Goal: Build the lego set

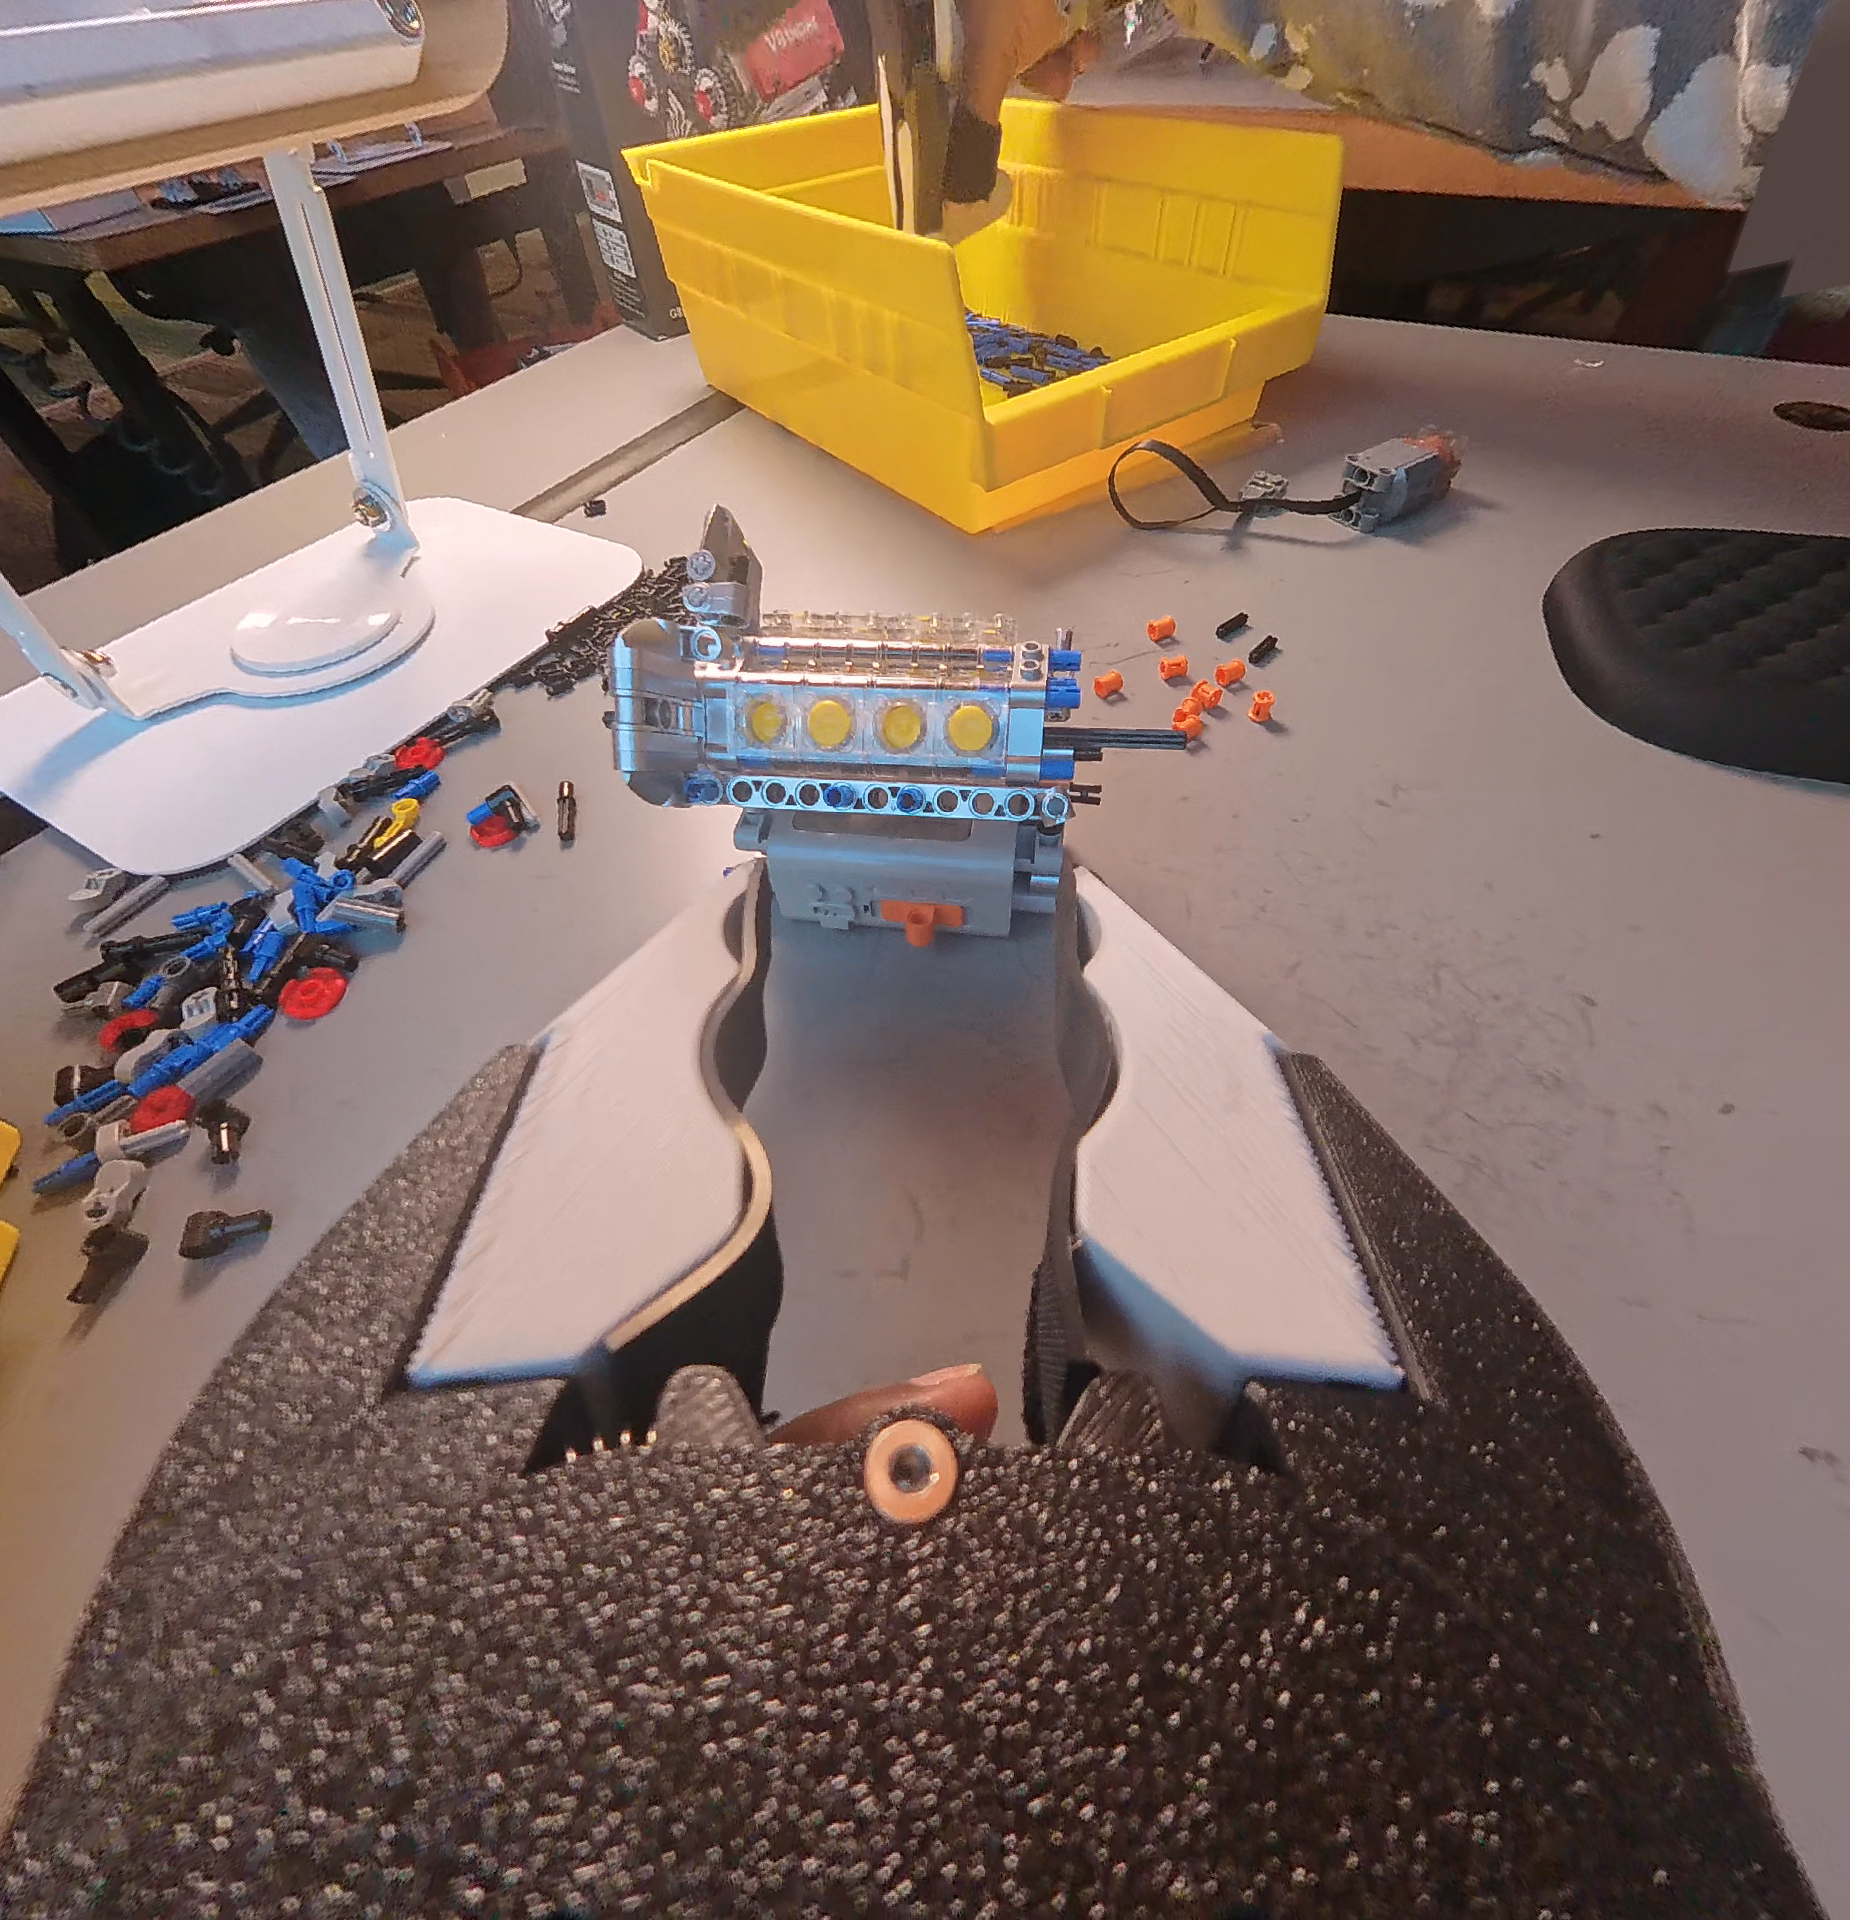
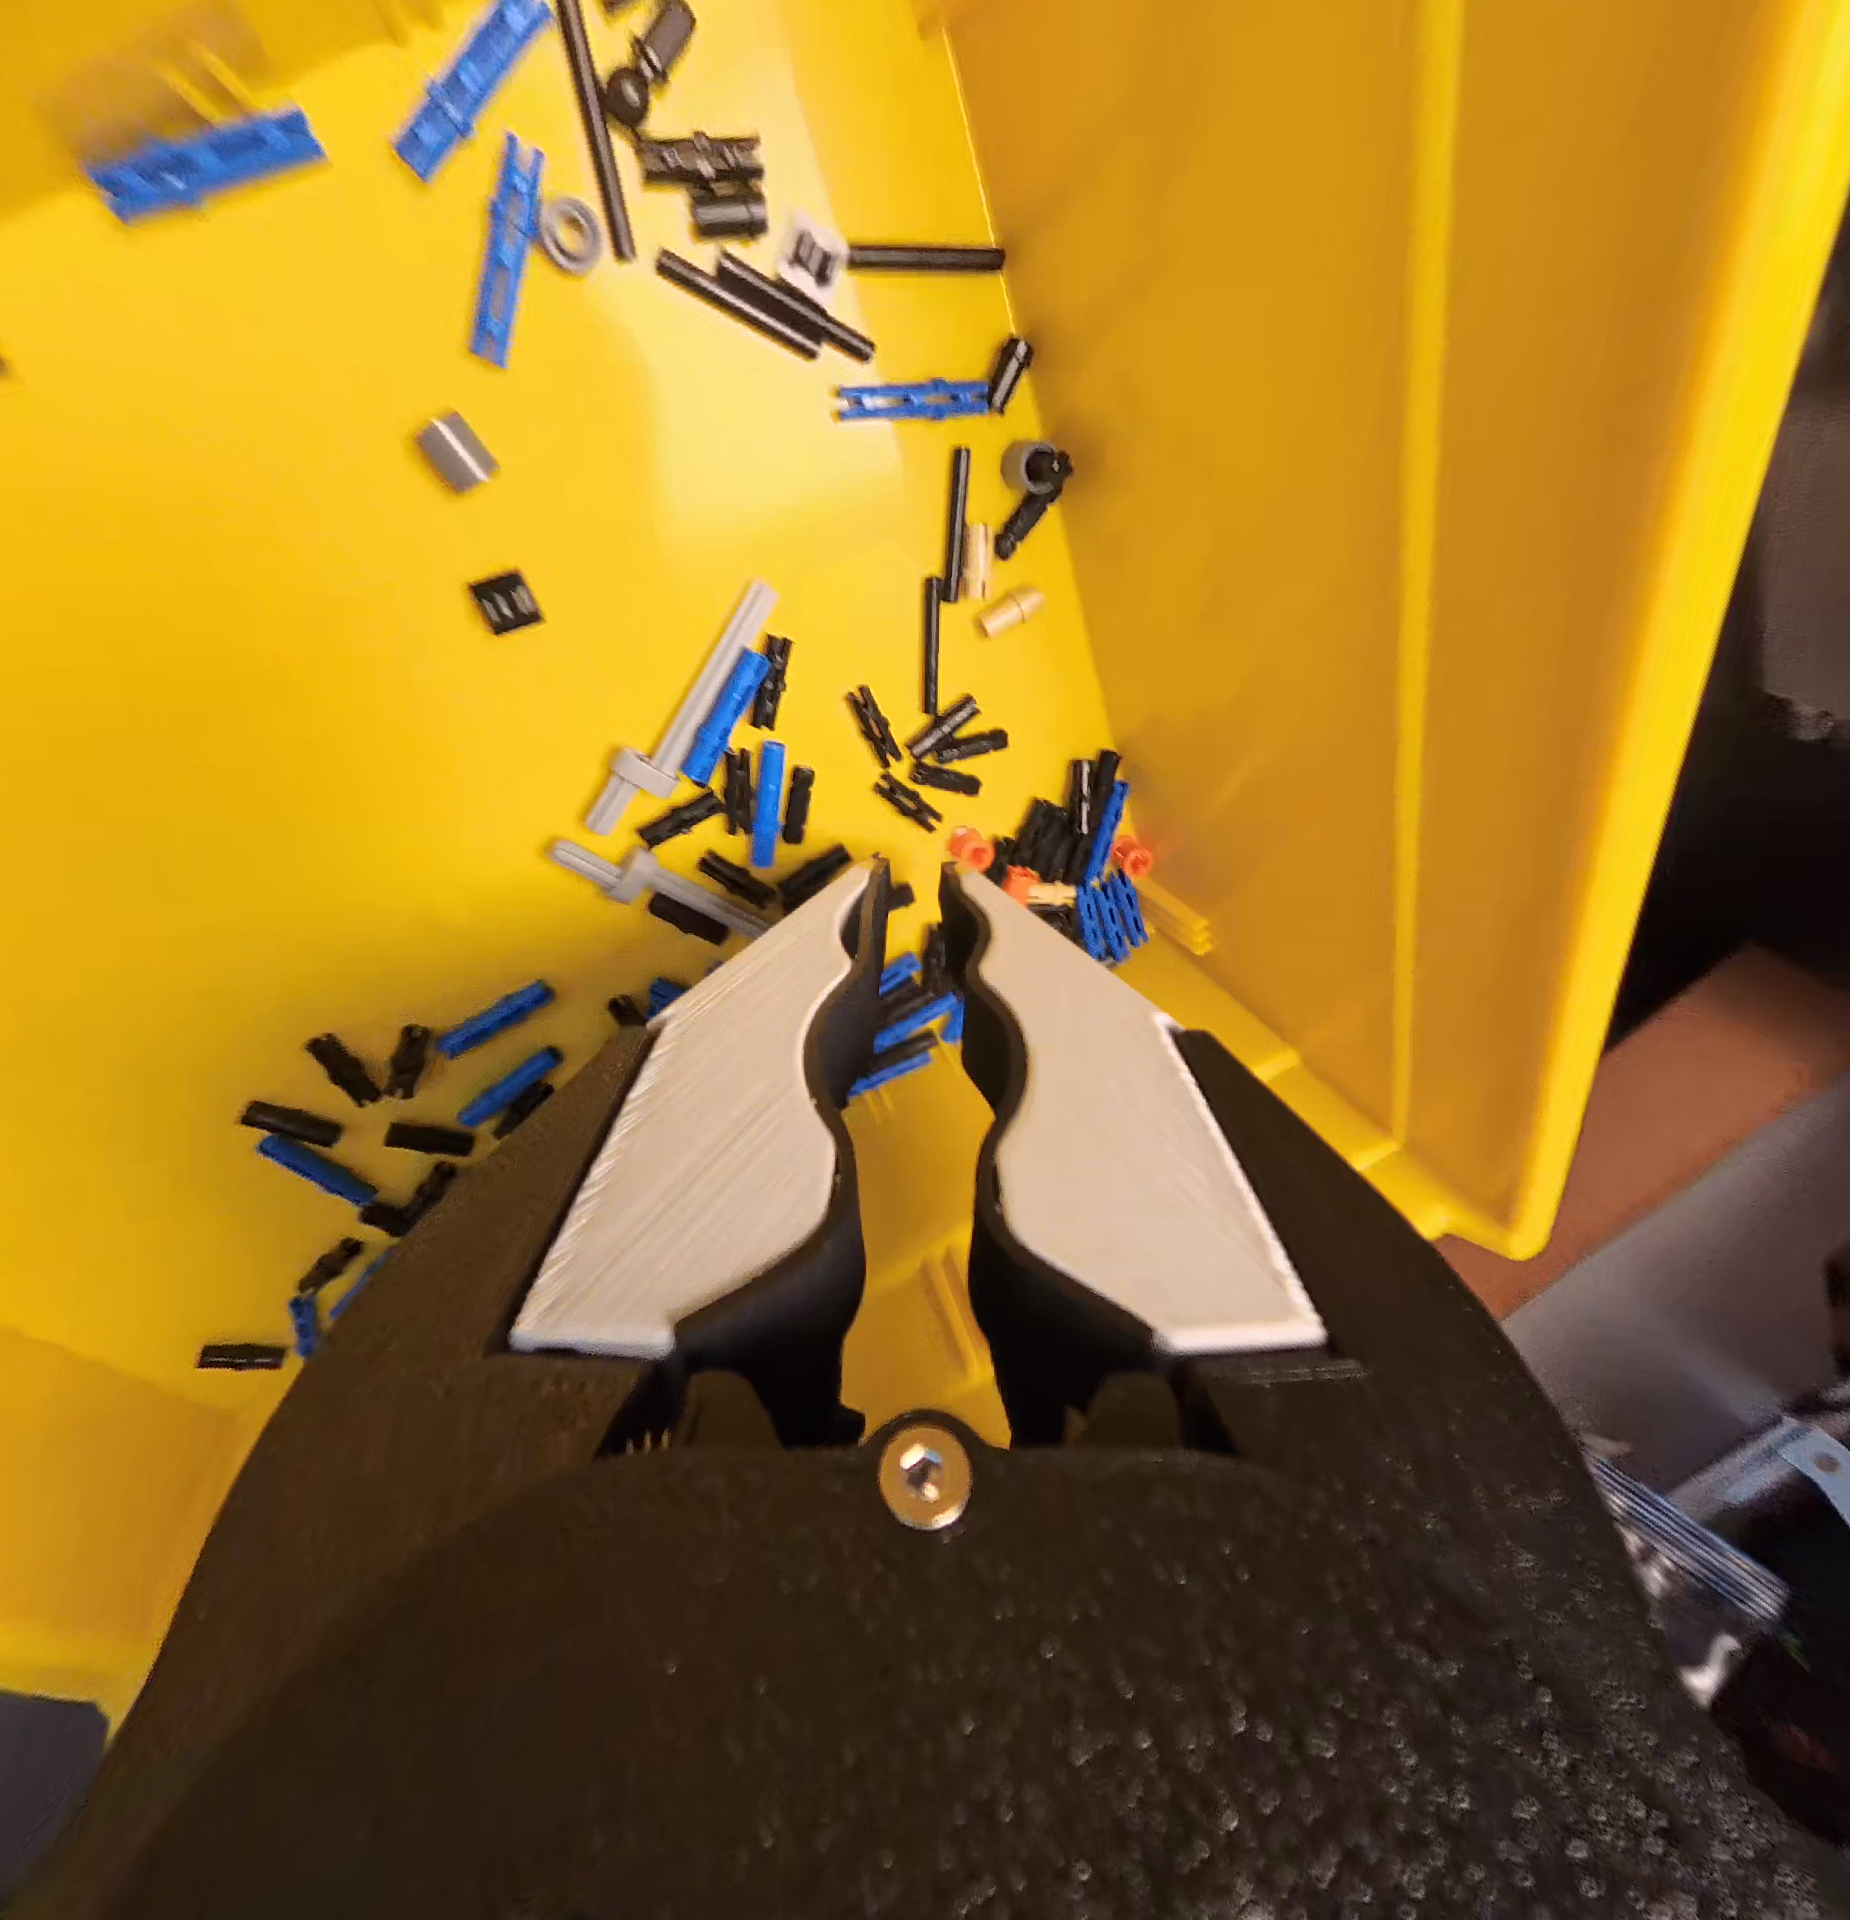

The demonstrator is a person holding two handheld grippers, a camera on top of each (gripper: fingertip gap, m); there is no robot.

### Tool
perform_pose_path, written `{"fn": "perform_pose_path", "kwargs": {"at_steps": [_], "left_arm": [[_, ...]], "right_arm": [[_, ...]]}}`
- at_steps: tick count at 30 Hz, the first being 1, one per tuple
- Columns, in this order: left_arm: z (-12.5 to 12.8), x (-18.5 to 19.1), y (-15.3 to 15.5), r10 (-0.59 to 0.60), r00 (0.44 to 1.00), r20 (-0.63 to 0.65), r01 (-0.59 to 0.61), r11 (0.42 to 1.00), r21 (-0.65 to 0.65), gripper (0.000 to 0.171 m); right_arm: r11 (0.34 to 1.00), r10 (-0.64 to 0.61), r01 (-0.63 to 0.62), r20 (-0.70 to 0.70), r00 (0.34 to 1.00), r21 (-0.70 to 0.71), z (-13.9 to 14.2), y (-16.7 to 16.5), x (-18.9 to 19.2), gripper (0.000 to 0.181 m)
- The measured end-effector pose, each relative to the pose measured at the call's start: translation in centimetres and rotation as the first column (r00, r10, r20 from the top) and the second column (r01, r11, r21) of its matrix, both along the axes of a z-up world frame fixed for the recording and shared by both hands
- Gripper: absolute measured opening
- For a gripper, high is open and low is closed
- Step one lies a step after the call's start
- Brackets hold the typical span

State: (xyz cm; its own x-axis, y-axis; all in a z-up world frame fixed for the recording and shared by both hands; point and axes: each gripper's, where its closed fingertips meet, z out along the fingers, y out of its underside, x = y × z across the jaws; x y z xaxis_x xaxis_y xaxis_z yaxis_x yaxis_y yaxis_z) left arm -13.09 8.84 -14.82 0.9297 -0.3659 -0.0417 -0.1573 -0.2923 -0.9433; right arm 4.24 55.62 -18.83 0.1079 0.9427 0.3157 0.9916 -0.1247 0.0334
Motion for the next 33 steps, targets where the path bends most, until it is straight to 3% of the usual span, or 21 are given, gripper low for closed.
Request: {"fn": "perform_pose_path", "kwargs": {"at_steps": [6,33], "left_arm": [[-0.1,0.1,0.0,-0.007,1.000,-0.007,0.006,1.000,-0.004,0.053],[-0.4,0.5,0.0,-0.027,0.999,-0.027,0.027,1.000,-0.017,0.053]], "right_arm": [[0.995,-0.015,0.009,-0.064,0.998,-0.094,-0.8,-1.5,-0.7,0.007],[0.993,-0.054,0.038,-0.141,0.989,-0.111,-0.7,-0.9,-0.5,0.000]]}}
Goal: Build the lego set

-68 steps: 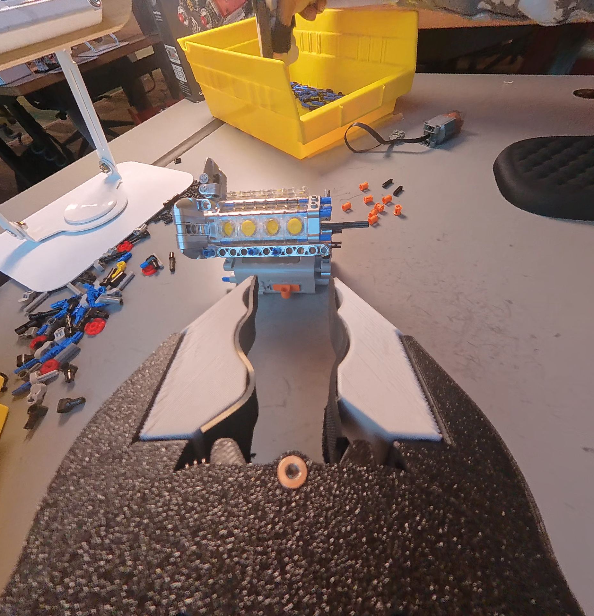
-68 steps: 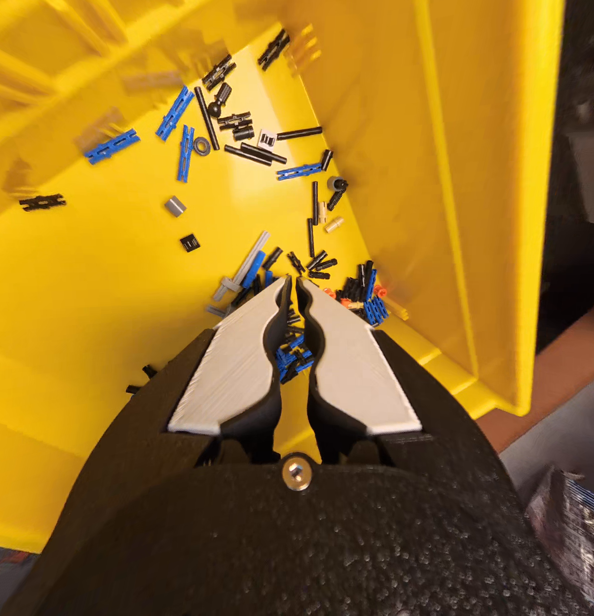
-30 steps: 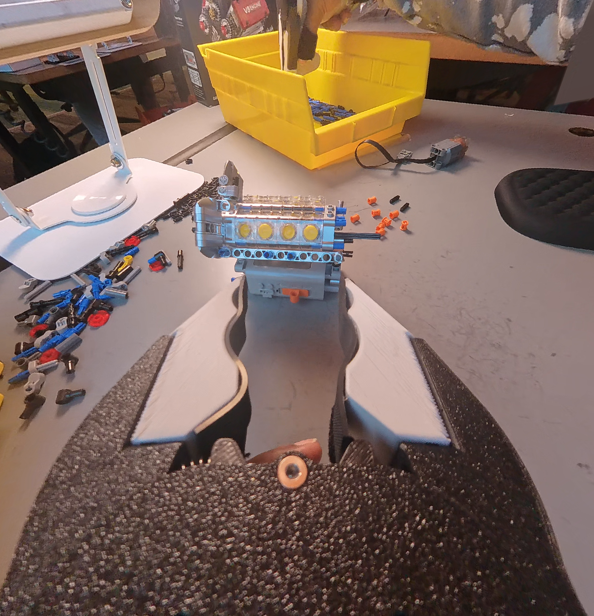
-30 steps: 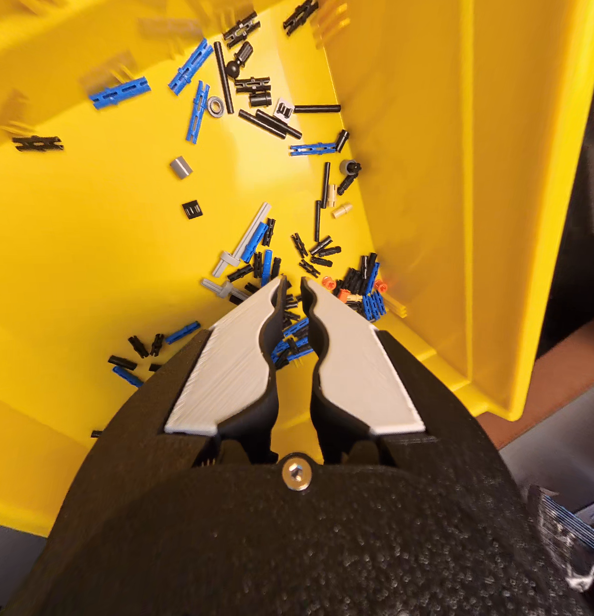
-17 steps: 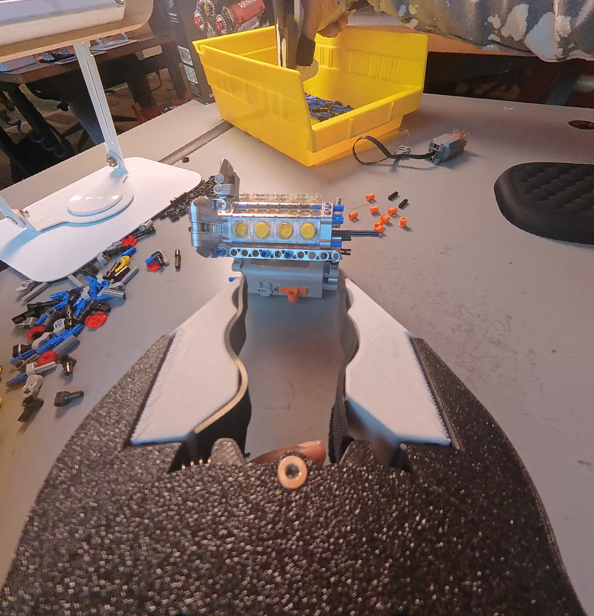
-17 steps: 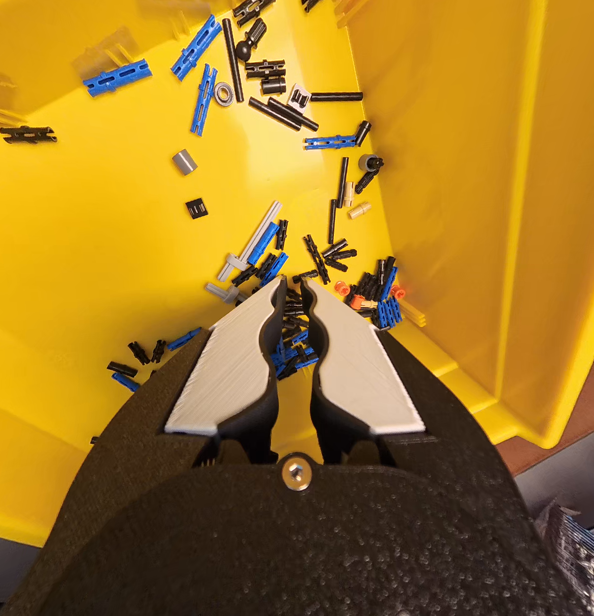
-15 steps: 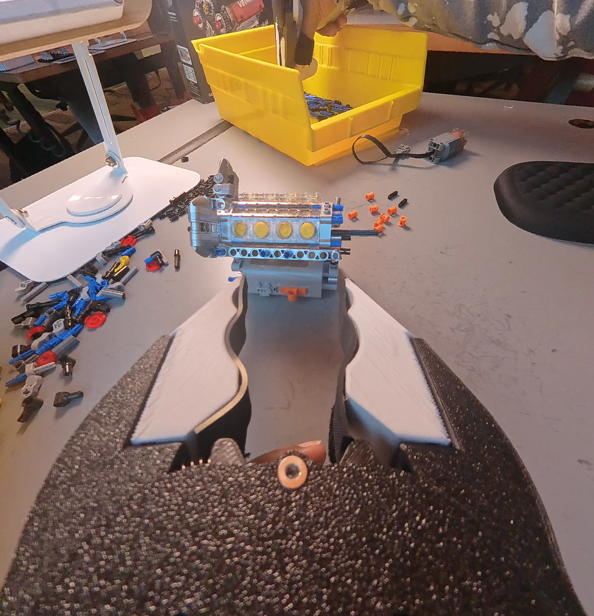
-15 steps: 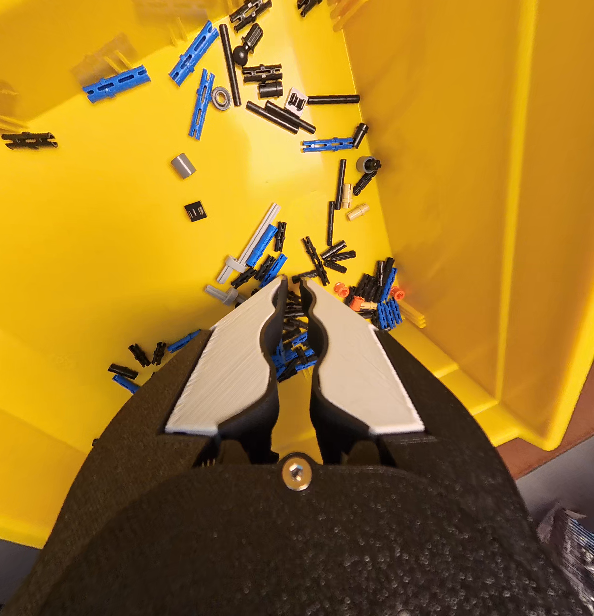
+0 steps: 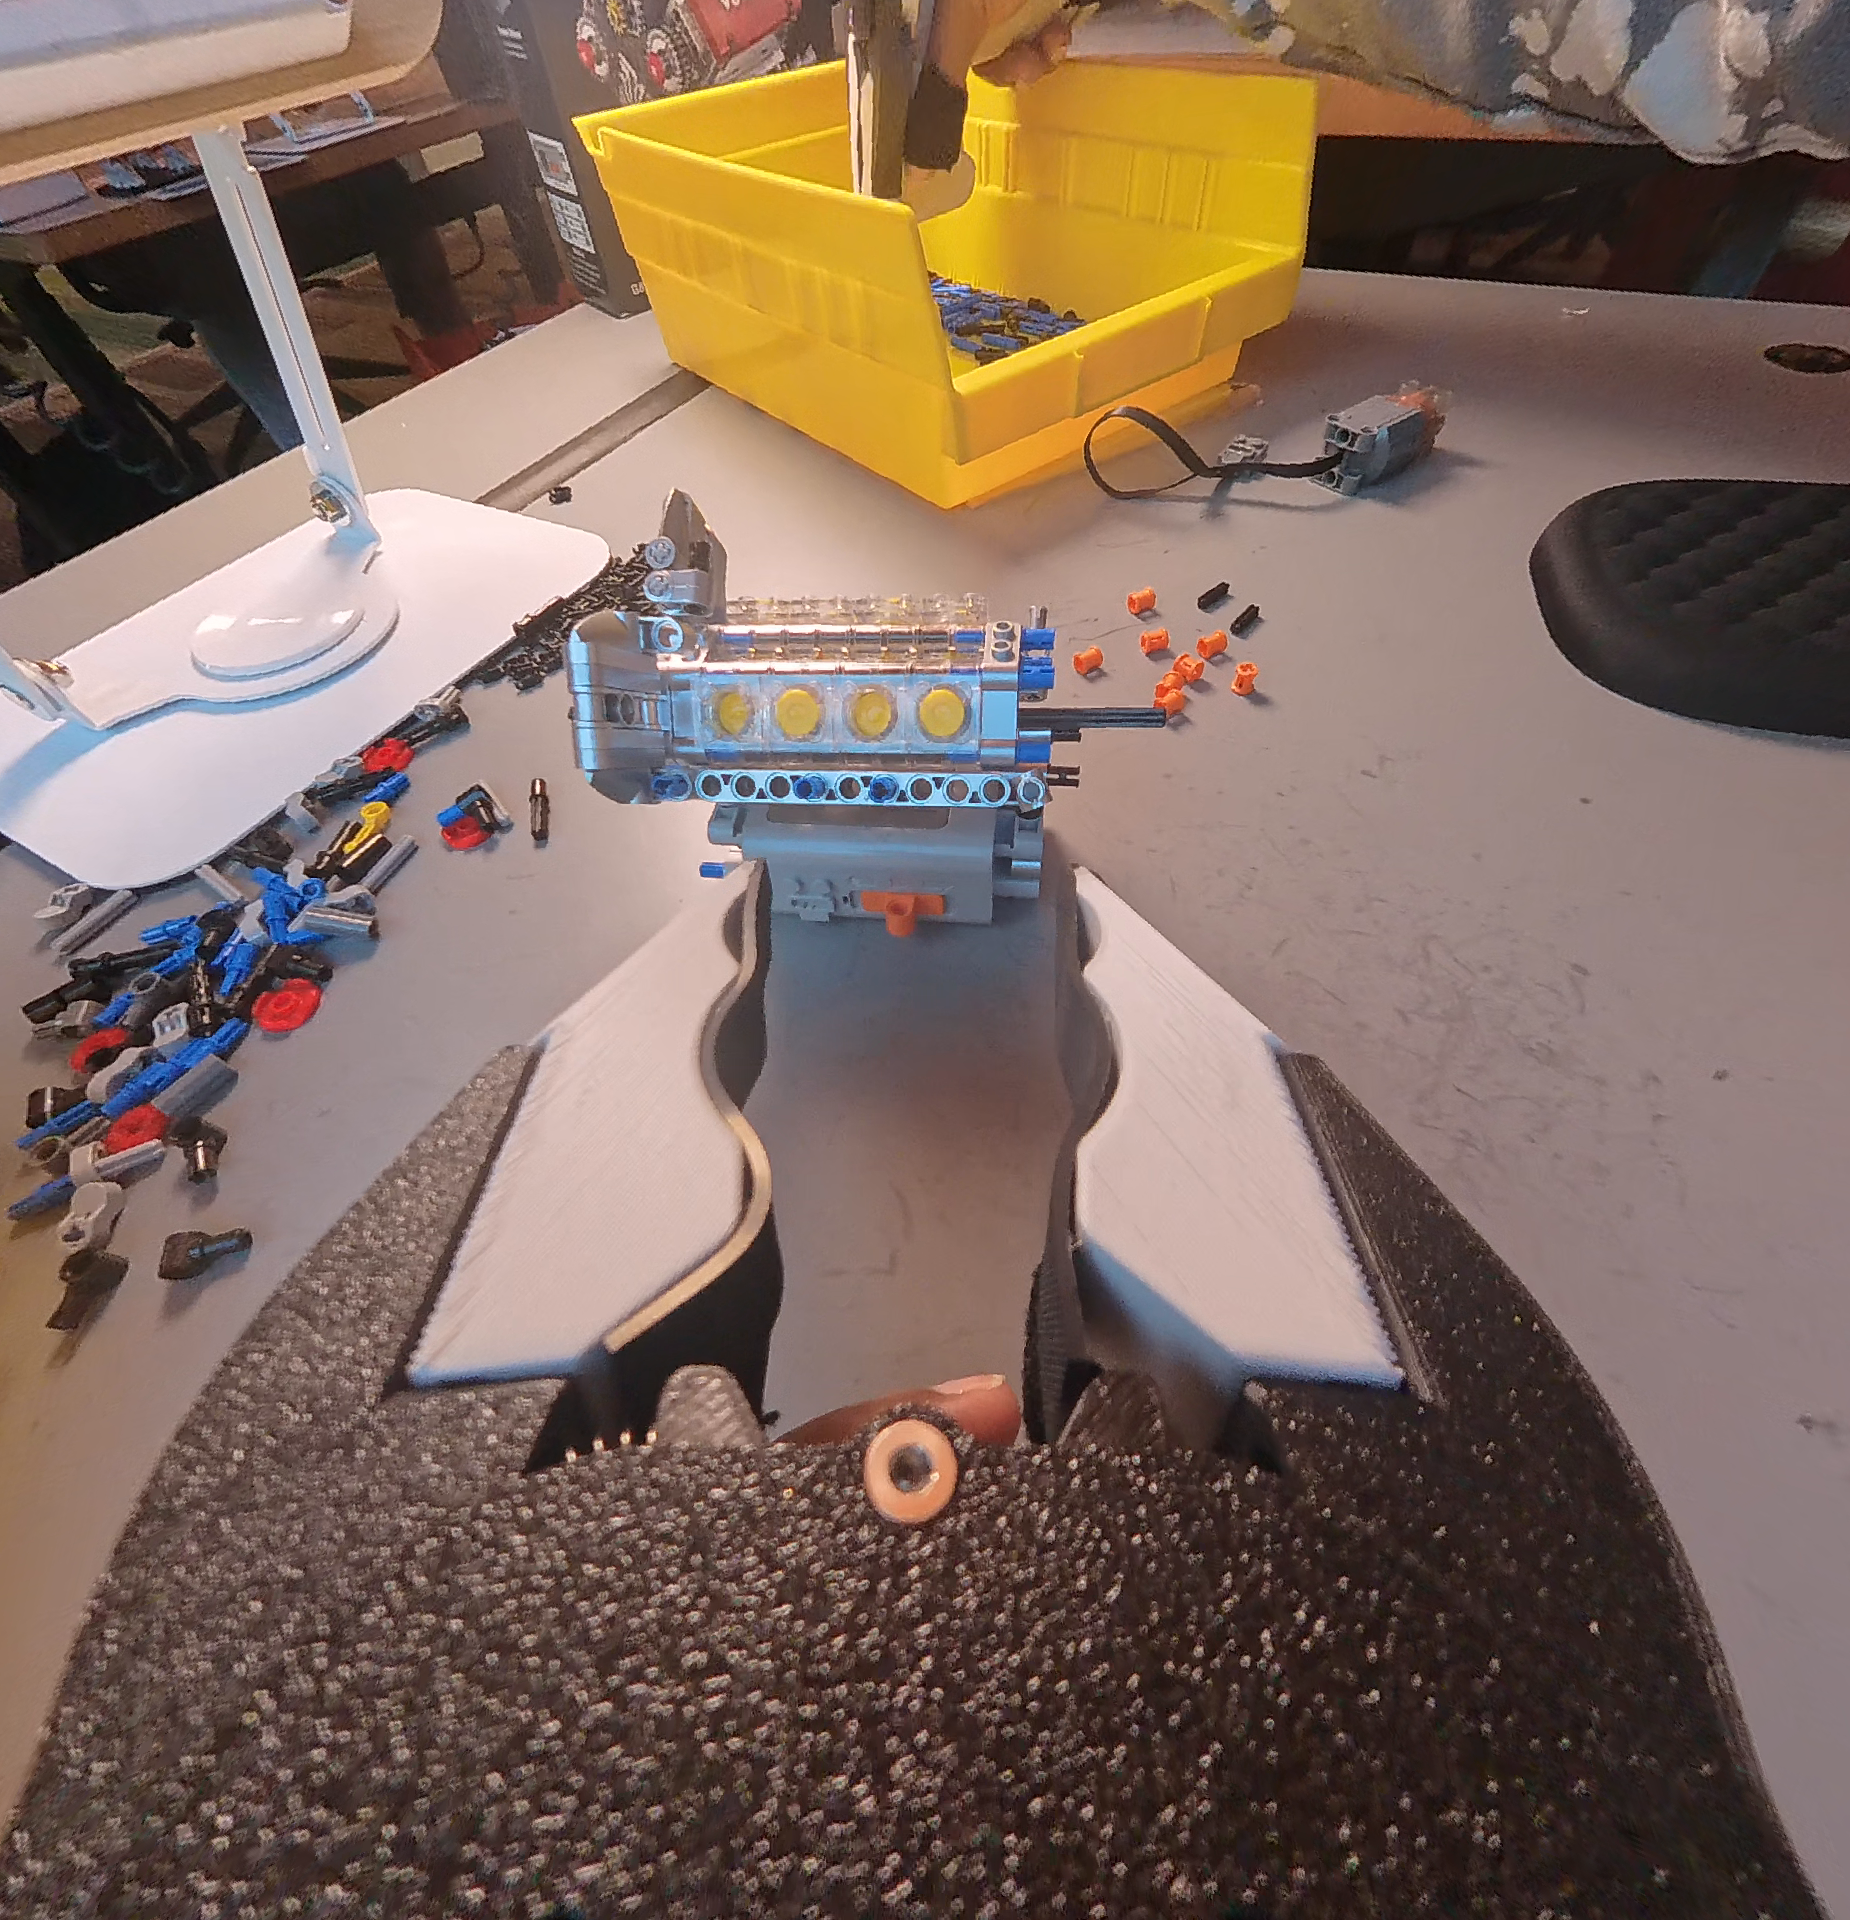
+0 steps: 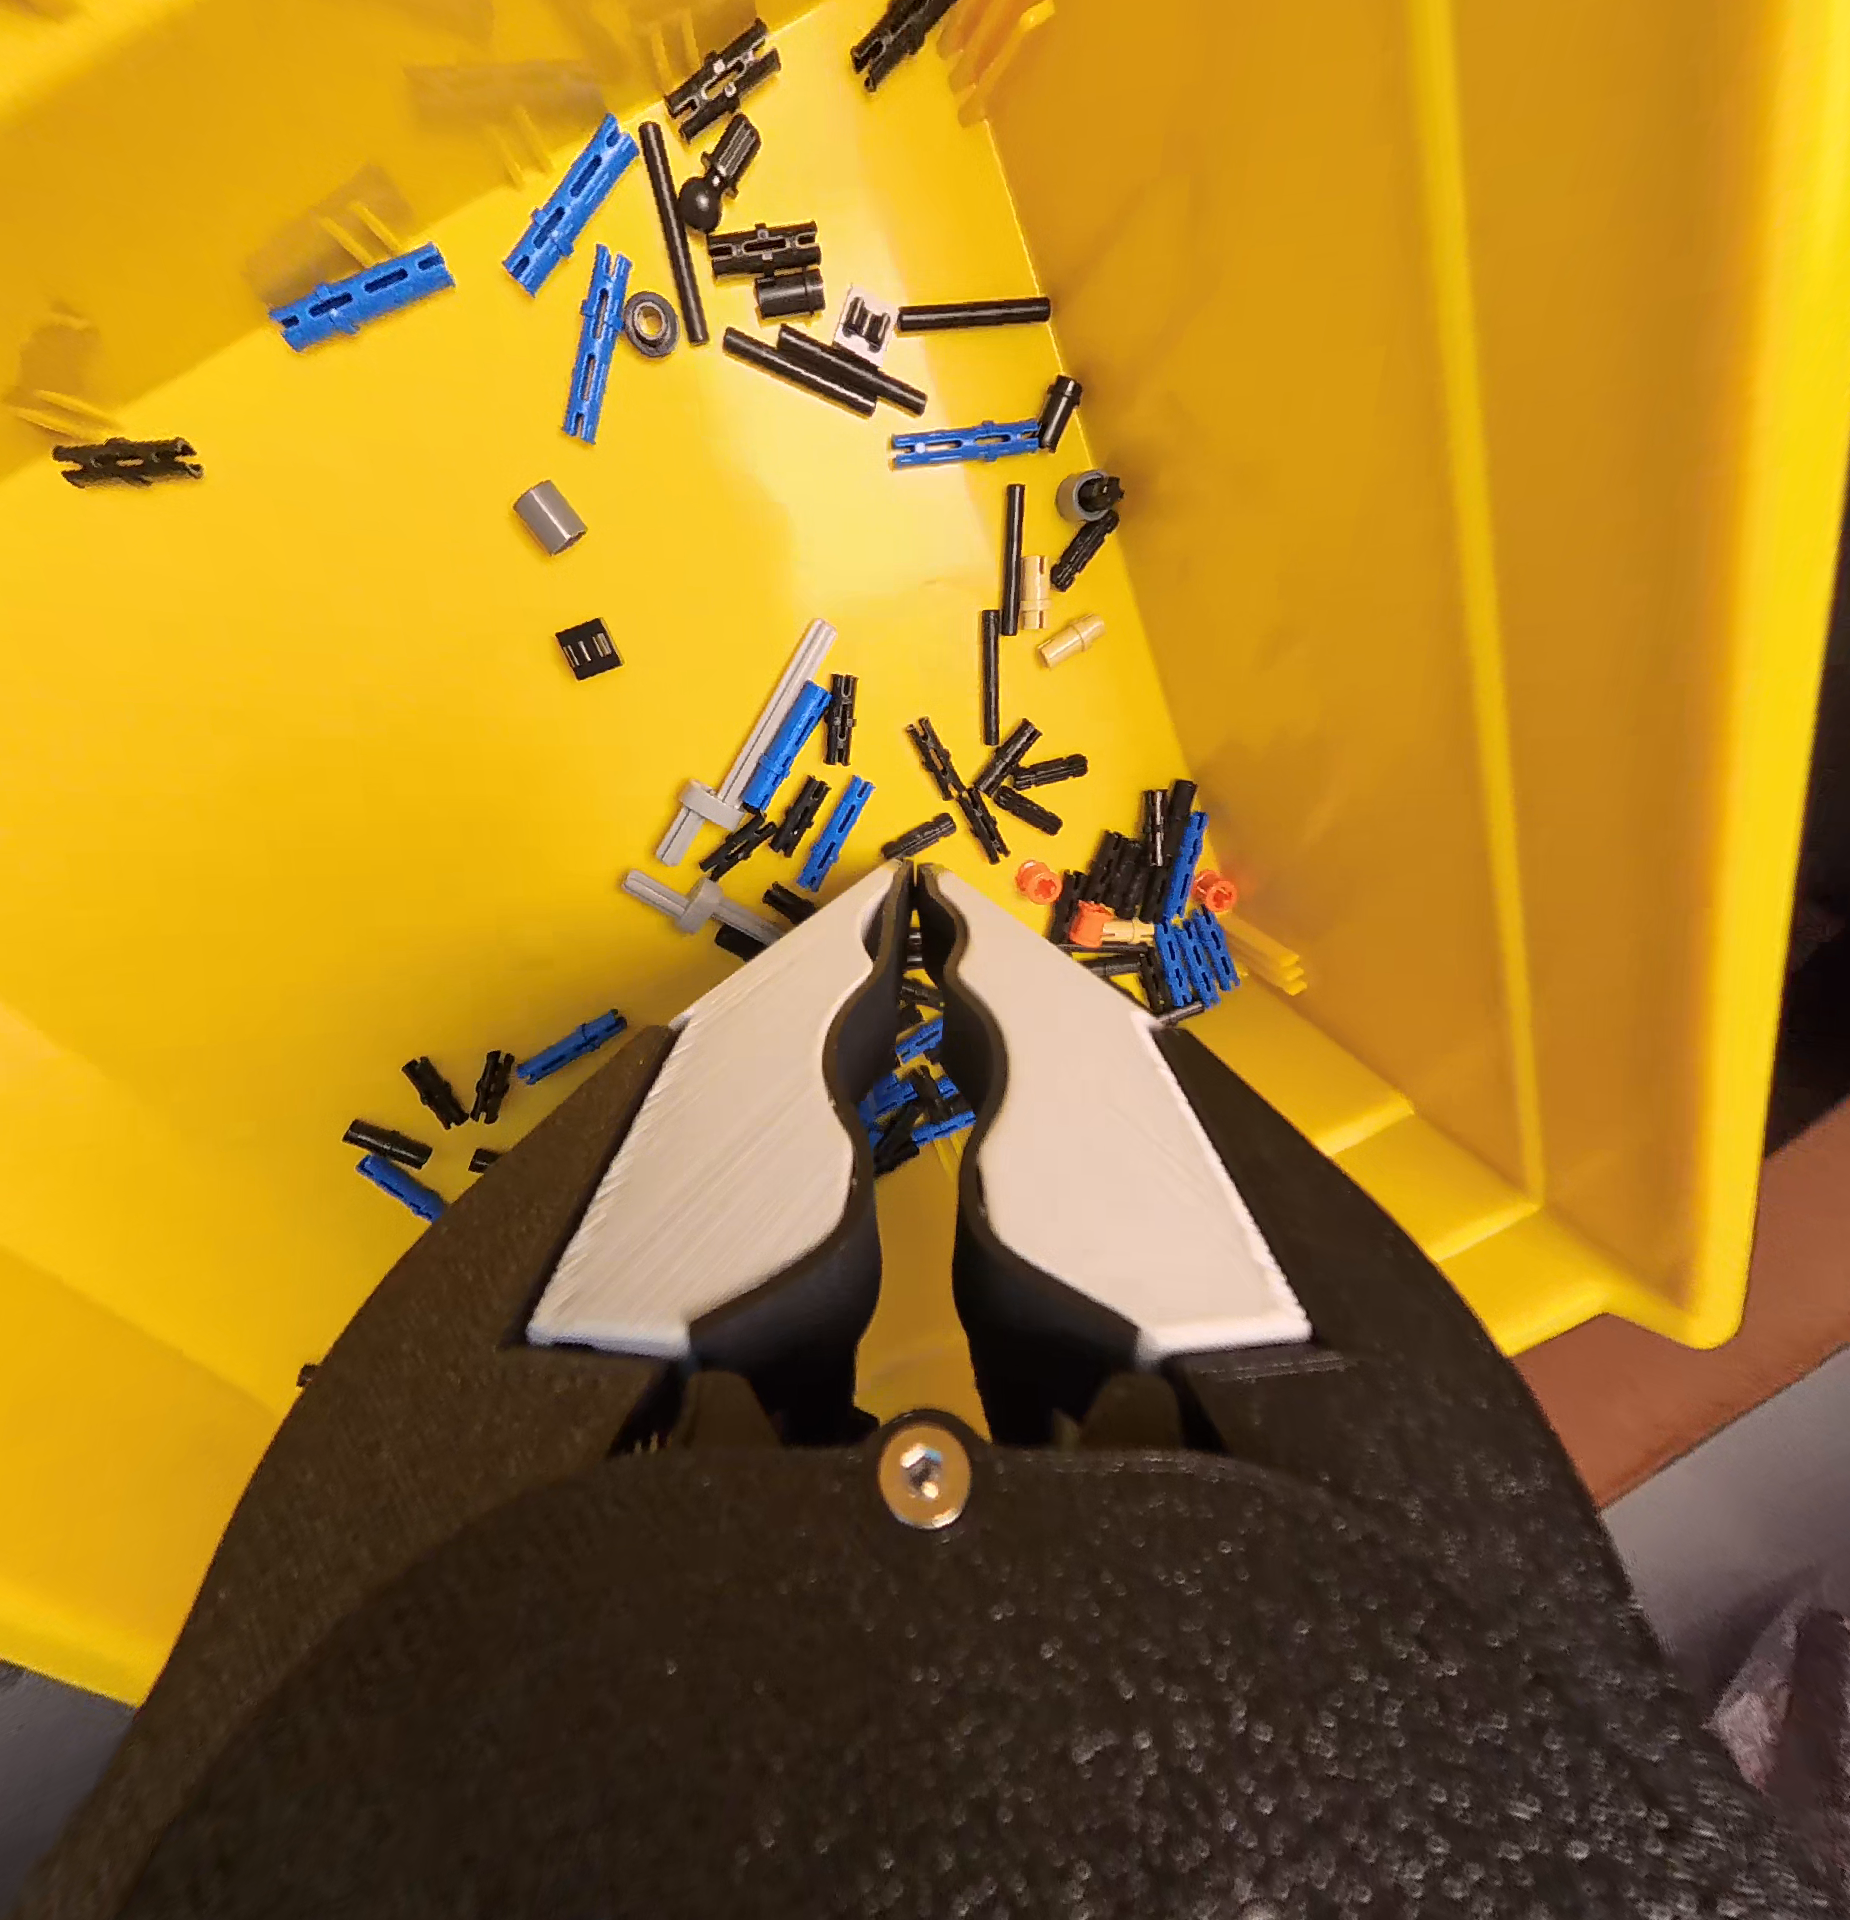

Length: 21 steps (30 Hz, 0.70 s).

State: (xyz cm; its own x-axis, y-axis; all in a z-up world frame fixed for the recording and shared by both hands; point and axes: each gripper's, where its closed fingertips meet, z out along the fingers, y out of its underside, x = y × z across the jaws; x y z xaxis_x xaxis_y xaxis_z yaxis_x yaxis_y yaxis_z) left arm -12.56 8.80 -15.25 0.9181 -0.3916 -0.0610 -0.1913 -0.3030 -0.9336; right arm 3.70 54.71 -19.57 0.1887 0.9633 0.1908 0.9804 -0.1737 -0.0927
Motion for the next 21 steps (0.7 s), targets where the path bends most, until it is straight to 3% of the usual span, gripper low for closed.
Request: {"fn": "perform_pose_path", "kwargs": {"at_steps": [21], "left_arm": [[0.1,0.0,-0.1,-0.007,1.000,0.008,0.007,1.000,-0.003,0.053]], "right_arm": [[0.968,-0.247,0.247,0.008,0.969,-0.038,-1.1,0.6,-0.5,0.003]]}}
